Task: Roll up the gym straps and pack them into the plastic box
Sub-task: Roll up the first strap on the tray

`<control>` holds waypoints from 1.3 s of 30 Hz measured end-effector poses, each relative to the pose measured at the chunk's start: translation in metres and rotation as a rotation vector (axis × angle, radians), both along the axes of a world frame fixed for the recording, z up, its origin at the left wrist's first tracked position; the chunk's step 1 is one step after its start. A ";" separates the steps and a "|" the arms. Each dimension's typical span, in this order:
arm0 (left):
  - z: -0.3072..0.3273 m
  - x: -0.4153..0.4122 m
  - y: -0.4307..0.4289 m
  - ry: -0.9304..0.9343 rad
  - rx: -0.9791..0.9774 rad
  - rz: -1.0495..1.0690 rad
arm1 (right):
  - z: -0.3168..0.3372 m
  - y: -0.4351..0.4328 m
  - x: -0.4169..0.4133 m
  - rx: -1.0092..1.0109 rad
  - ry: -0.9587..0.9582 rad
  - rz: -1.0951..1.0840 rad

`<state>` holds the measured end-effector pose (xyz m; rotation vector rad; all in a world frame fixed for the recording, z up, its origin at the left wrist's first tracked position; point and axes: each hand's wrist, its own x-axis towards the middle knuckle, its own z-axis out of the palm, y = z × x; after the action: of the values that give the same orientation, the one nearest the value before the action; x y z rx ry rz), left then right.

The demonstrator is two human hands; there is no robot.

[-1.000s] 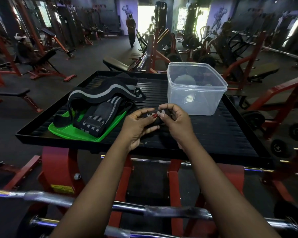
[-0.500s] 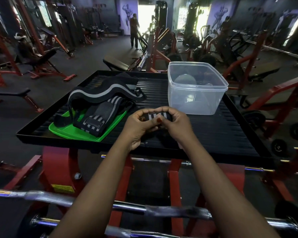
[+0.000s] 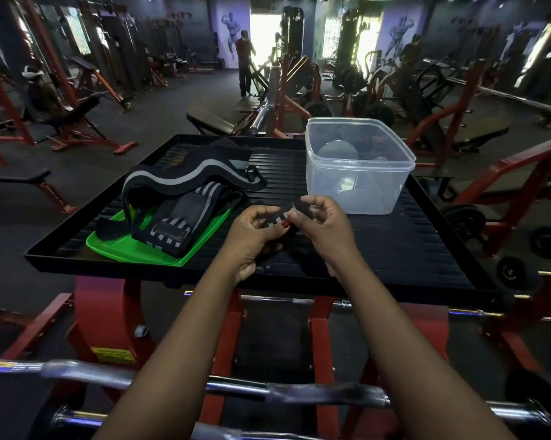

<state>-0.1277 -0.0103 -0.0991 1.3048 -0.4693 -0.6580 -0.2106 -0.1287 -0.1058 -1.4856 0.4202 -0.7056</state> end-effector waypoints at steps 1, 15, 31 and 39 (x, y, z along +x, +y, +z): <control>0.001 0.000 0.000 -0.001 -0.006 0.013 | 0.001 0.000 0.000 0.024 -0.012 -0.026; 0.008 -0.020 -0.037 -0.545 0.150 0.162 | 0.004 -0.011 -0.017 -0.182 0.051 -0.188; 0.008 -0.064 -0.150 -0.454 0.081 0.051 | 0.015 -0.094 -0.069 -0.182 0.230 -0.554; 0.000 -0.067 -0.162 -0.312 0.032 -0.206 | 0.008 -0.109 -0.064 -0.262 0.399 -0.662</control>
<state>-0.1949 -0.1724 -0.0995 1.4077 -0.8589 -0.6357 -0.2743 -0.2373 -0.0973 -1.7512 1.1976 -1.0059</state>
